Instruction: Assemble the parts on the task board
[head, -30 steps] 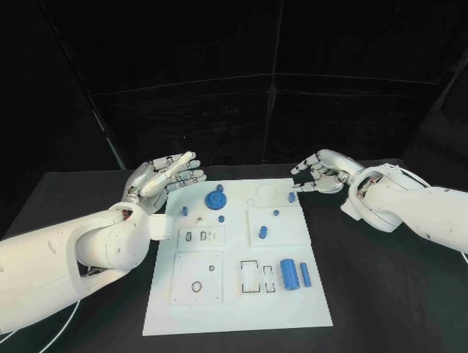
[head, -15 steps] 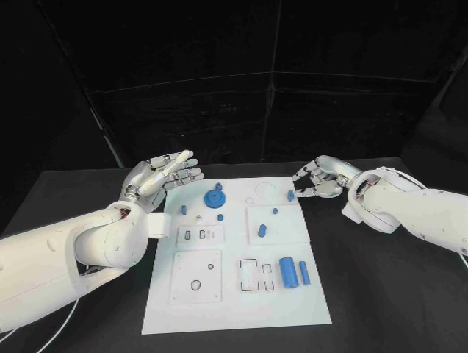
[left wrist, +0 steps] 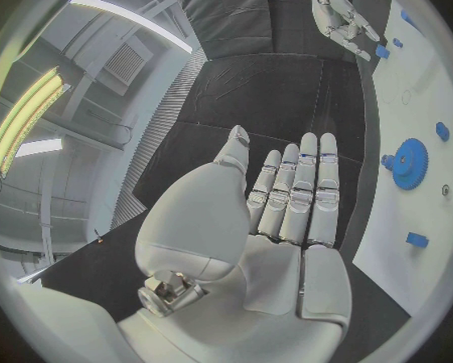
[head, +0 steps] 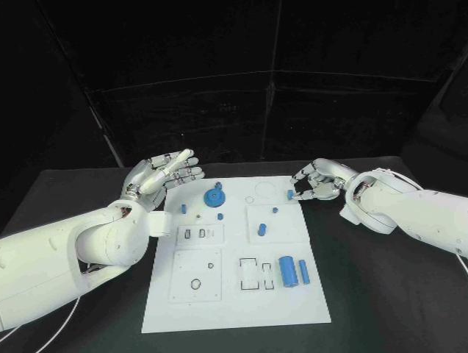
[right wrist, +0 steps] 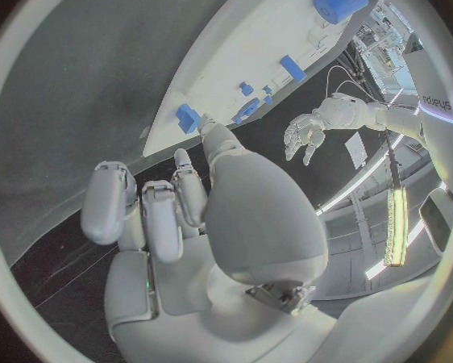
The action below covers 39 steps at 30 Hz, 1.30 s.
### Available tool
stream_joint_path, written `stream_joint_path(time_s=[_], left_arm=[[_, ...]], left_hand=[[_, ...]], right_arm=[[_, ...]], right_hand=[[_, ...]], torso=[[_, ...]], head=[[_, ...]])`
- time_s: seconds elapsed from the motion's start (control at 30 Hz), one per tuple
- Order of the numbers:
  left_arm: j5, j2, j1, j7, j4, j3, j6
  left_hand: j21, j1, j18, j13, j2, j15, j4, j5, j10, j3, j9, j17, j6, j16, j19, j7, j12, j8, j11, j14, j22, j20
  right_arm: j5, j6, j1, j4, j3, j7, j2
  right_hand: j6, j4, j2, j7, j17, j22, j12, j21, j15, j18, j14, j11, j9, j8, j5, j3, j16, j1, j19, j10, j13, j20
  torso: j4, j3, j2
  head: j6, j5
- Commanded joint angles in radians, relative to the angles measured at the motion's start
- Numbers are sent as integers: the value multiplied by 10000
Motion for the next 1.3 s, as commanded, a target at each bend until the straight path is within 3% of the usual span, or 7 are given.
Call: stream_joint_path(time_s=[0.03, 0.53, 0.77, 1.3], left_arm=[[-27, 17, 13, 25, 3, 7, 154], [-27, 19, 13, 5, -32, 6, 158], [-27, 30, 13, -1, -55, 6, 162], [-27, 29, 12, -24, -66, 5, 181]], left_hand=[[-54, 84, 127, -1, 44, -9, -54, 36, 75, -10, -1, -12, 48, -42, 86, 54, -40, -35, -5, 74, -9, 9], [-54, 84, 127, -1, 44, -9, -54, 36, 75, -10, -1, -12, 48, -42, 86, 54, -40, -35, -5, 74, -9, 9], [-54, 84, 127, -1, 44, -9, -54, 36, 75, -10, -1, -12, 48, -42, 86, 54, -40, -35, -5, 74, -9, 9], [-64, 90, 126, -2, 52, -9, -64, 35, 77, -13, -2, -15, 50, -51, 93, 55, -50, -42, -4, 75, -14, 8]], right_arm=[[-69, 143, -35, -40, 2, -36, 69], [-69, 29, -200, -275, 4, -85, 297], [-70, 63, -206, -350, 4, -135, 376], [-70, 78, -208, -434, 5, -191, 459]], right_hand=[[96, -59, 71, -6, 1903, 20, 4, -18, -18, 48, 896, -28, 13, 72, 20, -30, -9, 39, -47, 8, 99, -23], [296, -126, 309, -43, 1941, 72, 70, 9, -54, 38, 905, -68, 23, 123, -140, 47, 5, 76, -7, 94, 165, -56], [553, -183, 569, -89, 1967, 117, 152, 34, -93, 29, 912, -112, 25, 172, -589, 210, 14, 74, 25, 190, 253, -93], [1014, -251, 794, -218, 2026, 246, 324, 96, -179, 6, 926, -223, 49, 322, -662, 468, 37, 45, 98, 363, 438, -163]], torso=[[-1, -2, -1], [-2, 2, -4], [-5, 8, -4], [-8, 1, -9]], head=[[-11, 9], [-46, 39], [-73, 38], [-116, 39]])
